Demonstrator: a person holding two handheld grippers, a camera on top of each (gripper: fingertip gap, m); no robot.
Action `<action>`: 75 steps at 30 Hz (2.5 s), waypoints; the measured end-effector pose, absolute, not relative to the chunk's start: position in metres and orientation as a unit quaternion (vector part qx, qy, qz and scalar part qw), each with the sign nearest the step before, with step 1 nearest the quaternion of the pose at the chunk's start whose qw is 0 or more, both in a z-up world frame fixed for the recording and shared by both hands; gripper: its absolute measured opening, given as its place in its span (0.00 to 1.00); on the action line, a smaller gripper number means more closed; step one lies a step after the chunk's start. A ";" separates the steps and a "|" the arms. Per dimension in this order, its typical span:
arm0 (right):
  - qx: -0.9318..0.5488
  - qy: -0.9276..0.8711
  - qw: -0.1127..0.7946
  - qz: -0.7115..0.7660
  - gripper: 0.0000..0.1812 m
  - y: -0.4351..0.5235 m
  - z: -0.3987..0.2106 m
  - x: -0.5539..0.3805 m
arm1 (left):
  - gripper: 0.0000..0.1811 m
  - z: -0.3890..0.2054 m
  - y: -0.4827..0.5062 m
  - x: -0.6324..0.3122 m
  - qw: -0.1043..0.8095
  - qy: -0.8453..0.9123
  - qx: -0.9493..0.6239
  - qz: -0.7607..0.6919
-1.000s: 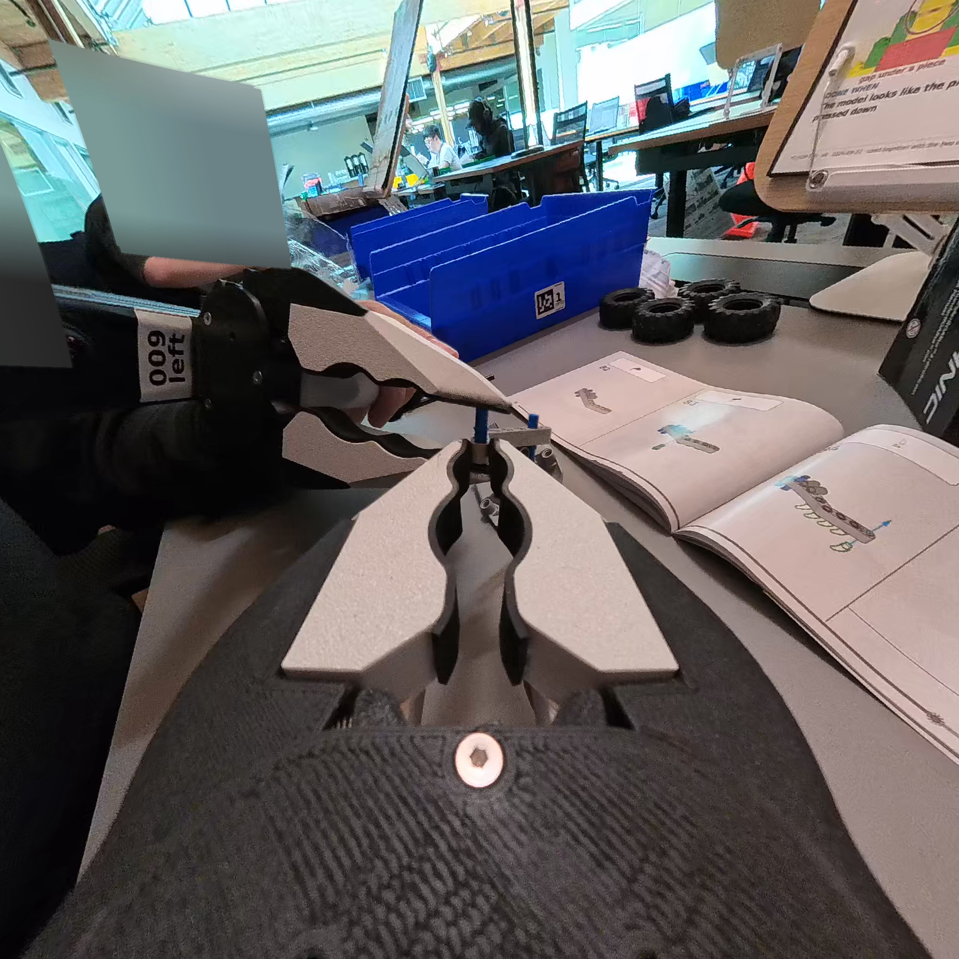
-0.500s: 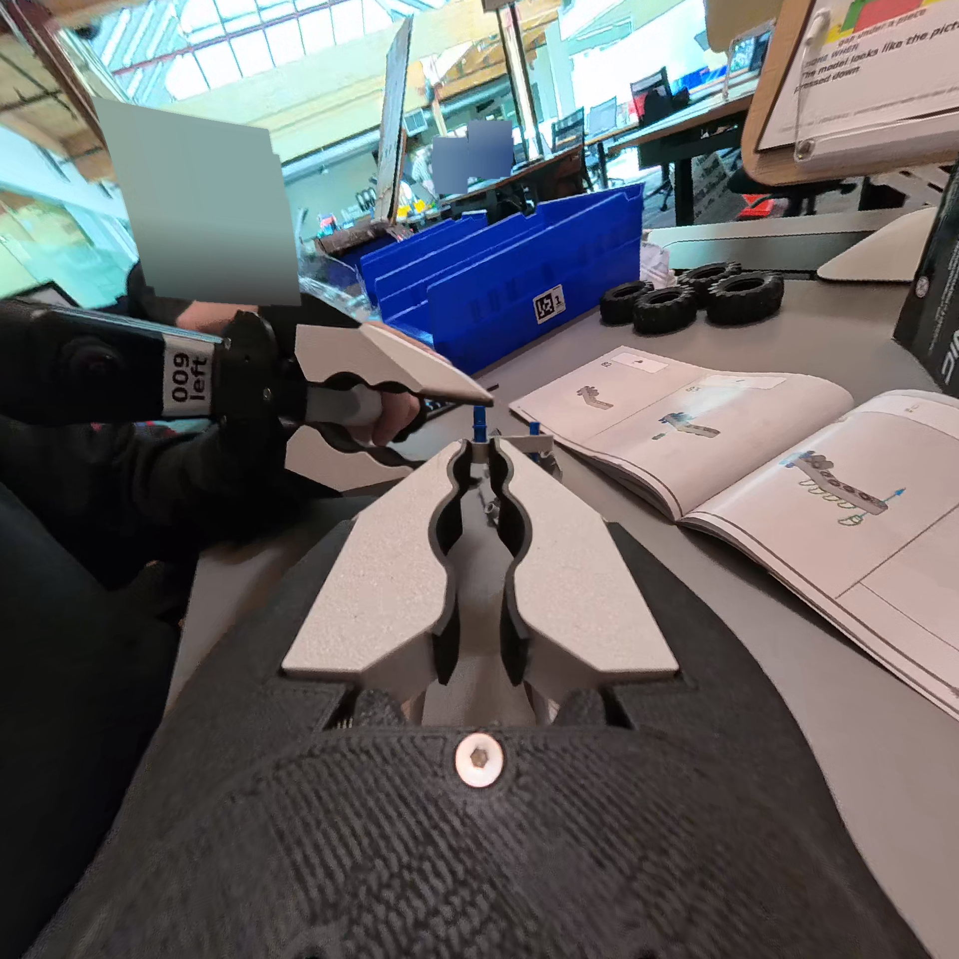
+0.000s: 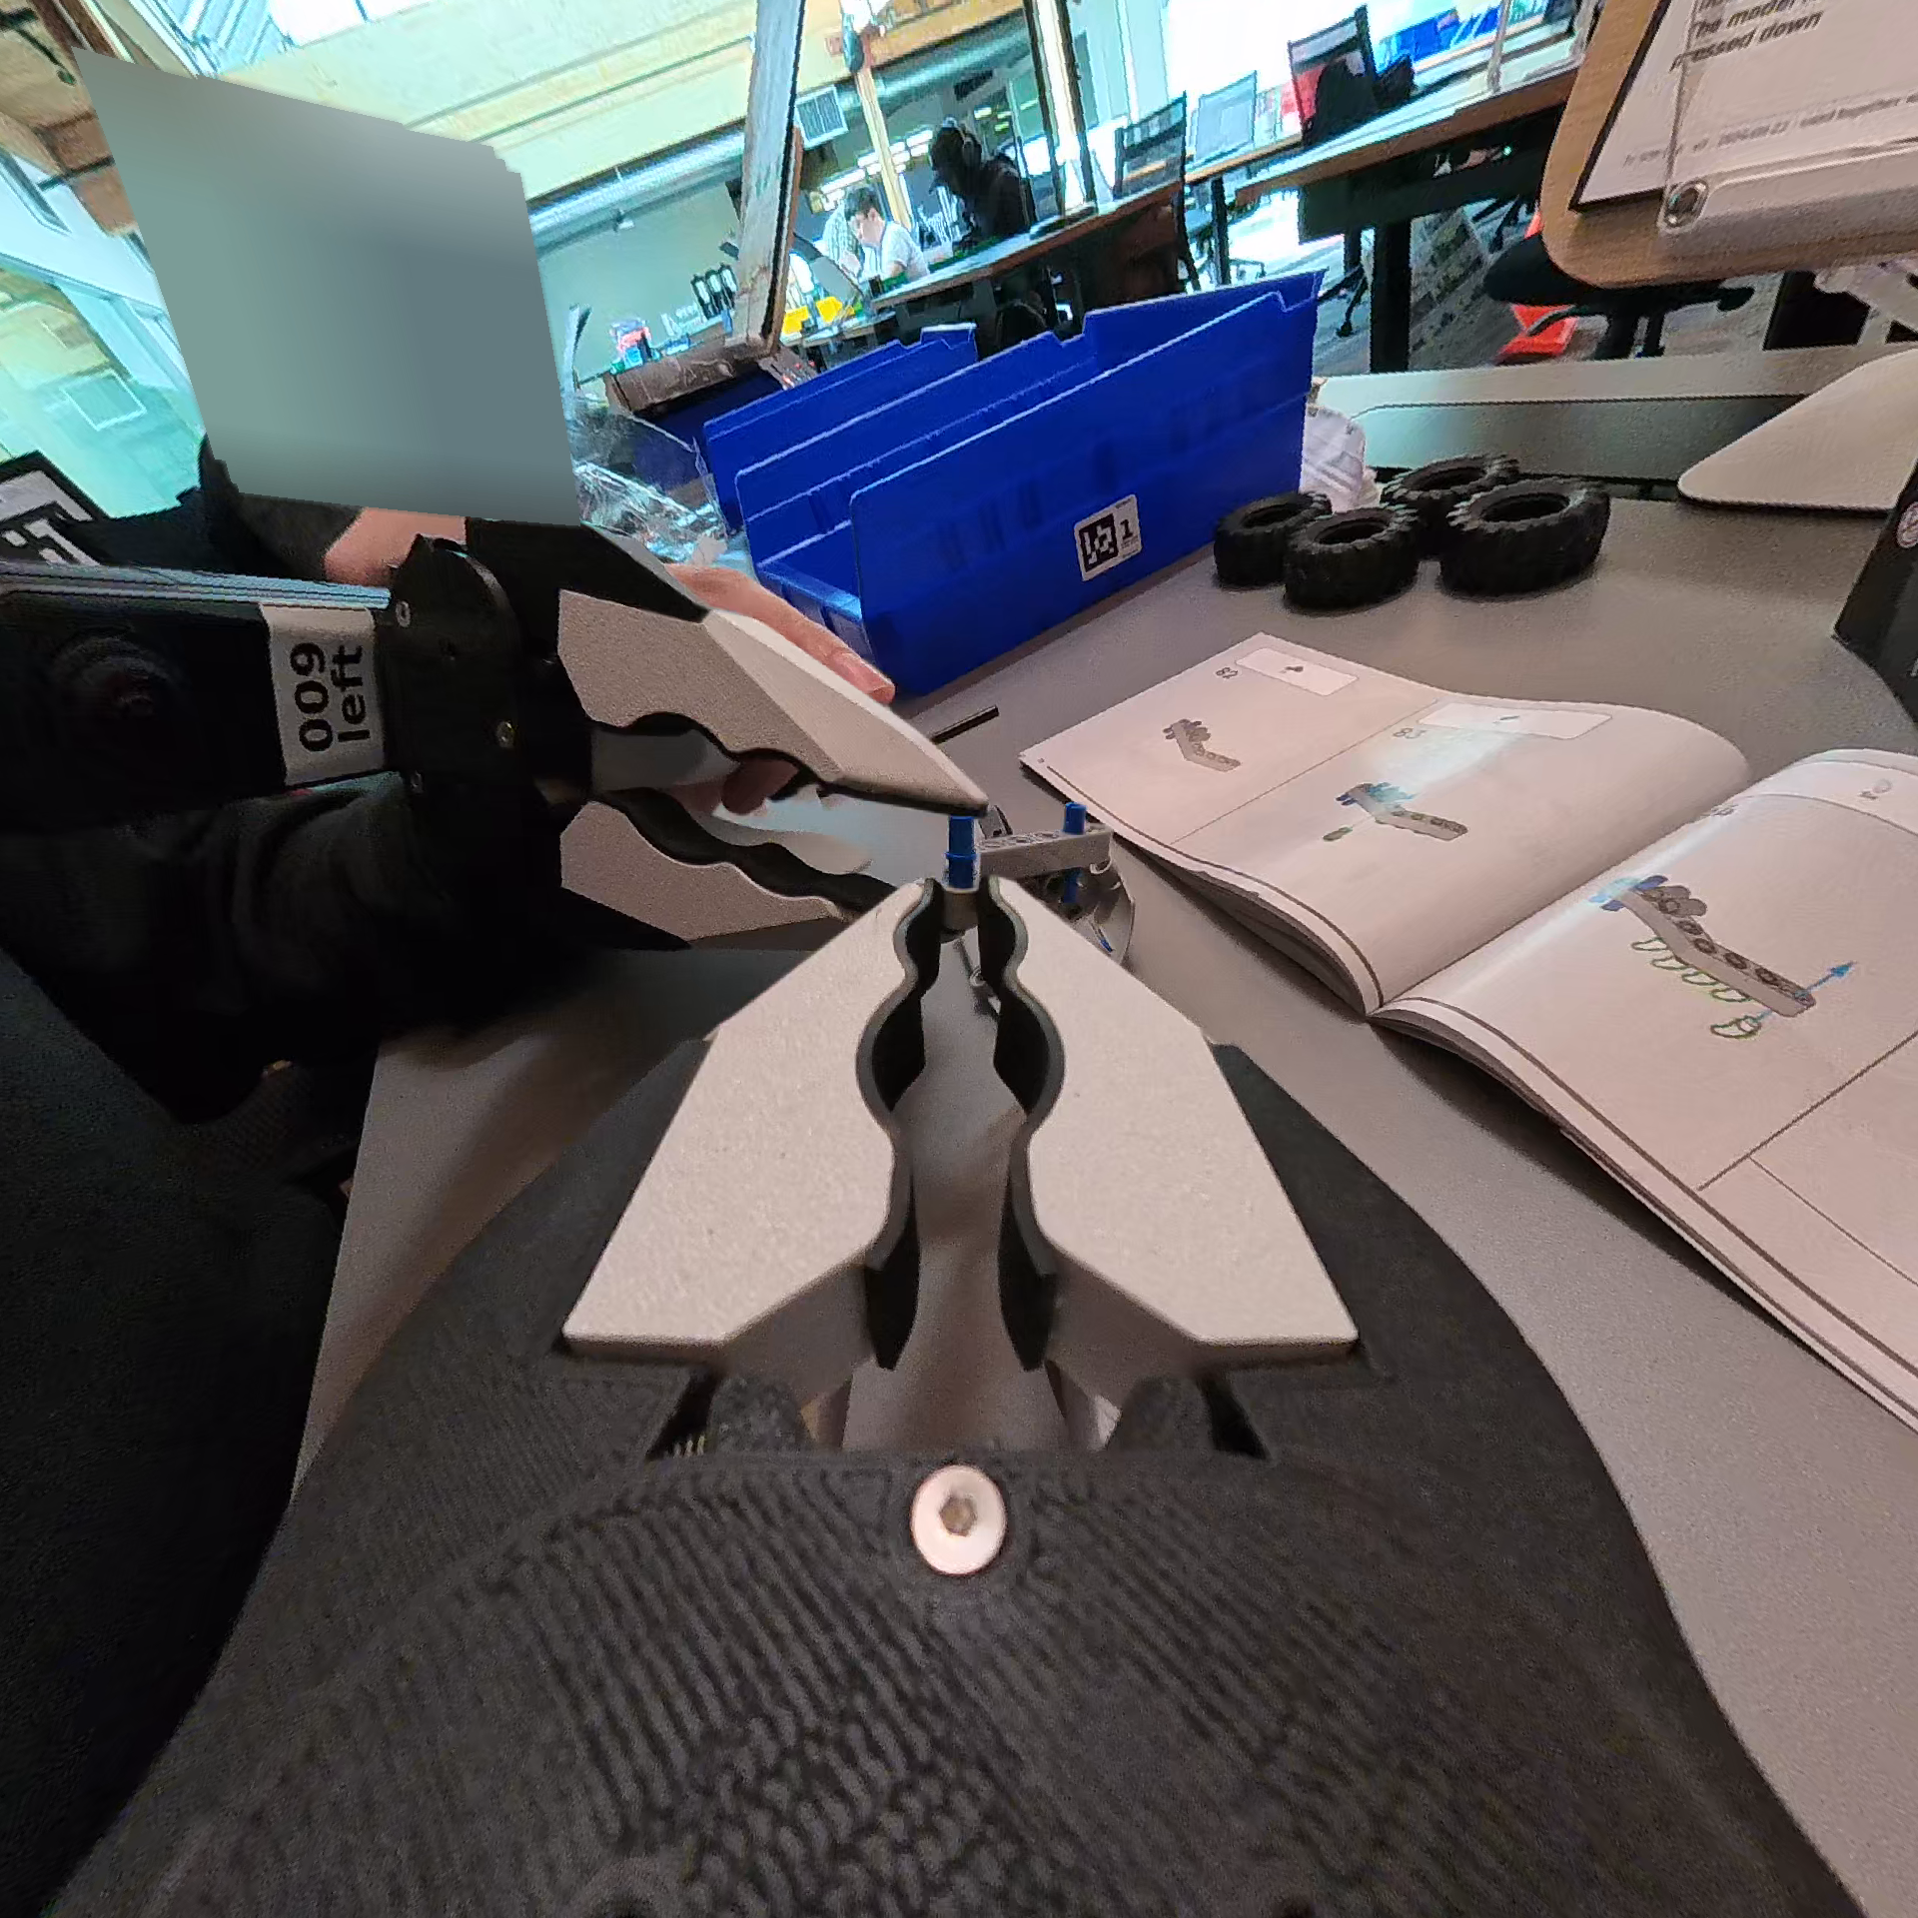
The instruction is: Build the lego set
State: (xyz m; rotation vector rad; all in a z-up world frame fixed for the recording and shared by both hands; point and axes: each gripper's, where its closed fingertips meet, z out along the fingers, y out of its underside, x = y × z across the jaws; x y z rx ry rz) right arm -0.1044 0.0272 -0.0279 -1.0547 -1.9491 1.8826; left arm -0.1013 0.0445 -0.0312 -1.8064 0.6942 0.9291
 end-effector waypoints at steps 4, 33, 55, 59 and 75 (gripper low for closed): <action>-0.359 -0.686 0.124 0.620 0.03 0.026 -0.035 -0.105 | 0.07 -0.038 0.044 -0.101 0.462 0.292 -0.745 0.382; -0.350 -0.632 0.123 0.680 0.03 0.031 -0.015 -0.104 | 0.08 -0.022 0.053 -0.095 0.561 0.230 -0.718 0.342; -0.410 -0.499 -0.008 0.763 0.02 0.044 -0.005 -0.105 | 0.04 -0.015 0.053 -0.101 0.563 0.181 -0.729 0.345; -0.403 -0.500 -0.004 0.767 0.04 0.044 -0.003 -0.104 | 0.03 -0.015 0.052 -0.102 0.552 0.192 -0.725 0.365; -0.414 -0.520 0.027 0.747 0.05 0.026 -0.005 -0.106 | 0.03 -0.009 0.041 -0.103 0.558 0.186 -0.753 0.294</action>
